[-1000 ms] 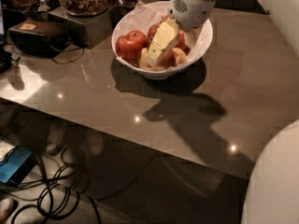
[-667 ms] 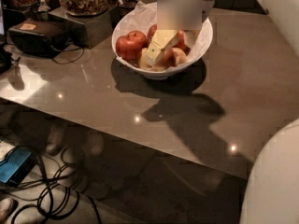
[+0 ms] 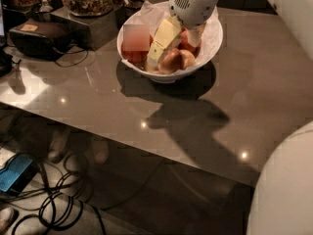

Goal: Pick apple from white bowl

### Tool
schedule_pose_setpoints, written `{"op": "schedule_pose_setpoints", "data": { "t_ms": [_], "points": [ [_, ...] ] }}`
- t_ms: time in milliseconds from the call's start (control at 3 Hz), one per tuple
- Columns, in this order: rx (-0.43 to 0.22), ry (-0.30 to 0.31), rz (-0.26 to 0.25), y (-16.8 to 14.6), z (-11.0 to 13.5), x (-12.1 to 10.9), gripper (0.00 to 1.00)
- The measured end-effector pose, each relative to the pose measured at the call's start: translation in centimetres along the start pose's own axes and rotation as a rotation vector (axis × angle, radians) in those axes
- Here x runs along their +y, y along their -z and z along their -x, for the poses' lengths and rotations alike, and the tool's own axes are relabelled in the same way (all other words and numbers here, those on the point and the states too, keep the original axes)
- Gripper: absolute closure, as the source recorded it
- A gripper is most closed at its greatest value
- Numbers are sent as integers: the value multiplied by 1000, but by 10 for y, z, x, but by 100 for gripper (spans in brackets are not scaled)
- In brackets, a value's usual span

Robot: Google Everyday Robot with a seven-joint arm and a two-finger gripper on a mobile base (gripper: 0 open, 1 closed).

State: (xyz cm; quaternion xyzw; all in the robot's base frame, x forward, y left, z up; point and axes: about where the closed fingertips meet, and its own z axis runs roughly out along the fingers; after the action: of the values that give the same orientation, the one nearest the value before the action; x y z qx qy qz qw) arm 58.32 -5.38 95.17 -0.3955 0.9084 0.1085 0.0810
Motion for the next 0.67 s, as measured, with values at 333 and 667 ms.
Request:
{"op": "schedule_pose_setpoints", "data": {
  "t_ms": [333, 667],
  "points": [
    [-1, 10, -6, -2, 8, 1, 14],
    [3, -2, -11, -5, 13, -3, 15]
  ]
}}
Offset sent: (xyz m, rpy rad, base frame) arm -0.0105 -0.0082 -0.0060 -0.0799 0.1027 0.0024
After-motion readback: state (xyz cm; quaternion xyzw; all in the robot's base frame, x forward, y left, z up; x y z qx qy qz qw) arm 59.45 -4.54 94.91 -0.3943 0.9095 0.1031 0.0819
